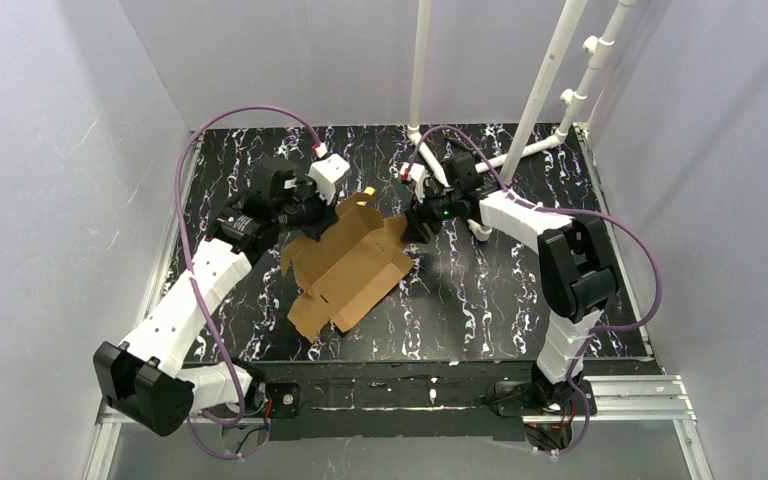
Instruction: Fold the paper box
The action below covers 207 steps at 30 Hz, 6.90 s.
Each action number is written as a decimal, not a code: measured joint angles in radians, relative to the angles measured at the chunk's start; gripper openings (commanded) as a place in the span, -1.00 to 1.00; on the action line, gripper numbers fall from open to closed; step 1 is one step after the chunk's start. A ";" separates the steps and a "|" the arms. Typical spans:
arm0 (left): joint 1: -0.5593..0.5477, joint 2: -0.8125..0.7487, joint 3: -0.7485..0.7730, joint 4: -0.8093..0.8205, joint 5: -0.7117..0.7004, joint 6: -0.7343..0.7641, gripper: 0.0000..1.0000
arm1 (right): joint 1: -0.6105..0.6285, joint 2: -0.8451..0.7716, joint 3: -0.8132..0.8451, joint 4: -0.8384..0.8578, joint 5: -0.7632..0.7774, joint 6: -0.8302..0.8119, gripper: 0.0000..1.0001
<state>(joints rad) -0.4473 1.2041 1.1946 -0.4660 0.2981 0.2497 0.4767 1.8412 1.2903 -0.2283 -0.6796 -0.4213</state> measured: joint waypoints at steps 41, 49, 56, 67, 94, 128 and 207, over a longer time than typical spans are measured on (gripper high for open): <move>-0.013 0.127 0.058 0.017 0.097 0.013 -1.00 | 0.032 0.018 -0.364 0.837 0.207 0.310 -0.97; -0.013 0.121 0.037 0.025 0.131 -0.071 -1.00 | 0.032 -0.003 -0.438 0.892 0.186 0.308 -0.97; -0.013 0.109 -0.005 0.039 0.173 -0.126 -1.00 | 0.034 -0.035 -0.523 0.982 0.177 0.314 -0.97; -0.013 0.093 -0.025 0.049 0.188 -0.274 -1.00 | 0.037 -0.061 -0.599 1.073 0.158 0.305 -0.92; -0.013 -0.024 -0.074 0.039 0.137 -0.425 -1.00 | 0.044 -0.100 -0.635 1.038 0.112 0.239 -0.86; -0.013 0.109 0.077 -0.074 0.023 -0.322 -1.00 | 0.048 -0.111 -0.586 1.027 0.180 0.176 -0.88; -0.012 0.095 0.062 -0.016 0.037 -0.014 -1.00 | 0.029 -0.069 -0.153 0.369 -0.005 0.445 -0.77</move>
<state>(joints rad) -0.4595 1.2995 1.2568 -0.4816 0.3347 0.2352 0.5060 1.7721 1.1374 0.1410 -0.6849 0.0238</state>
